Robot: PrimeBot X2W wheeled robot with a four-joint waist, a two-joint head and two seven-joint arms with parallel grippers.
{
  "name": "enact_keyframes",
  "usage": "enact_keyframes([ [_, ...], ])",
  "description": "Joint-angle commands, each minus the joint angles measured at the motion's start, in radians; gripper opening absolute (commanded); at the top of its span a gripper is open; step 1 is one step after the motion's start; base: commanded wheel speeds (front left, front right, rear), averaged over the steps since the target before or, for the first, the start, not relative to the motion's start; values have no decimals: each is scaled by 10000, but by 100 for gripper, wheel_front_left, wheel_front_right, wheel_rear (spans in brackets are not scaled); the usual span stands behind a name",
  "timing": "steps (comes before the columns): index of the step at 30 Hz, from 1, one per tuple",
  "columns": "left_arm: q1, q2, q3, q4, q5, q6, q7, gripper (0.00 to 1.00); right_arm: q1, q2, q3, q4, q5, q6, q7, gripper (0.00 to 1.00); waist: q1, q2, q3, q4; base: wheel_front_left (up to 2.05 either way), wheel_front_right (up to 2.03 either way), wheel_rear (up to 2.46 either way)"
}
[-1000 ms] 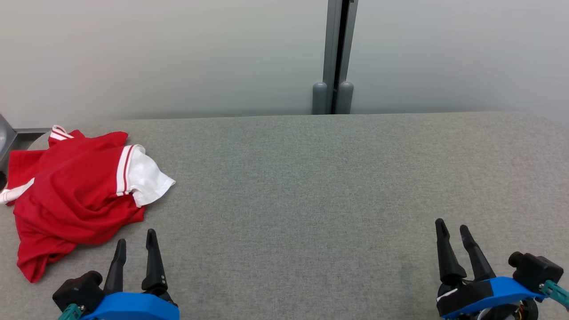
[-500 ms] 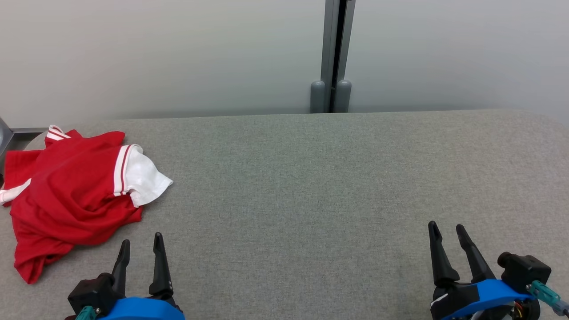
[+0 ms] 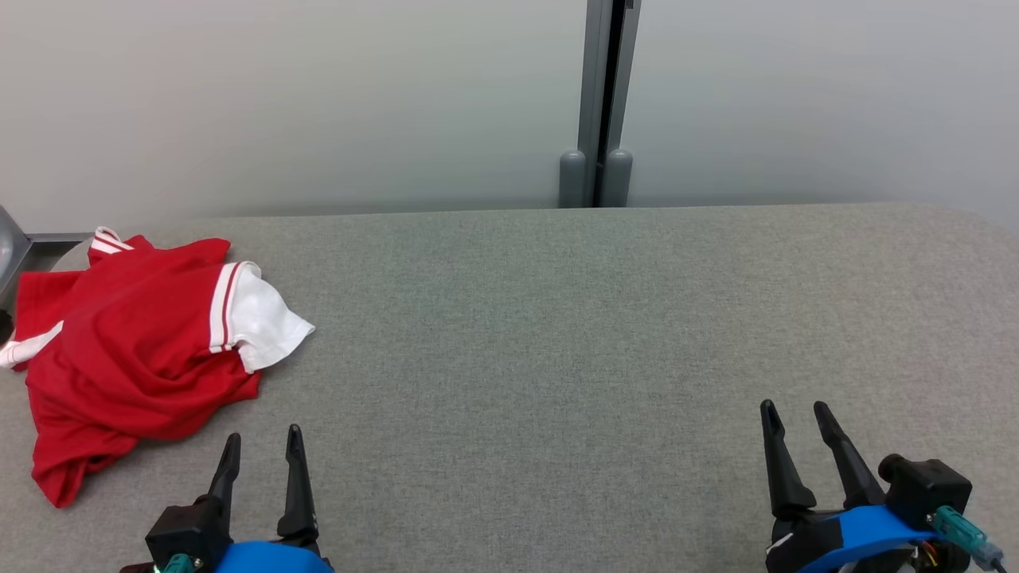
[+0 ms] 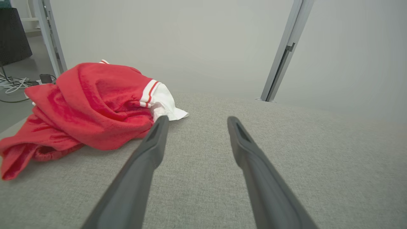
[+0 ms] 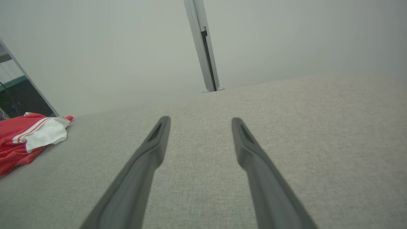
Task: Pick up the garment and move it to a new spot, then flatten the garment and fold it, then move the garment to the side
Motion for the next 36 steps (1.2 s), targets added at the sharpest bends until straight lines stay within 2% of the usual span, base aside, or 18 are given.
enact_keyframes([
  [1, 98, 88, -43, -19, 172, 67, -81, 100, 3, -85, 32, 5, -186, 23, -98, 100, 0, 0, -9, -3, 0, 0, 0],
  [19, 336, 190, -324, -30, 1127, 251, -257, 100, 159, -91, -109, 193, -1535, 27, -380, 100, 0, 0, -92, 28, 0, 0, 0],
  [36, 258, 235, -397, -149, 912, 370, -199, 100, 188, -86, -194, 151, -1476, 26, -362, 100, 0, 0, -65, 241, 0, 0, 0],
])
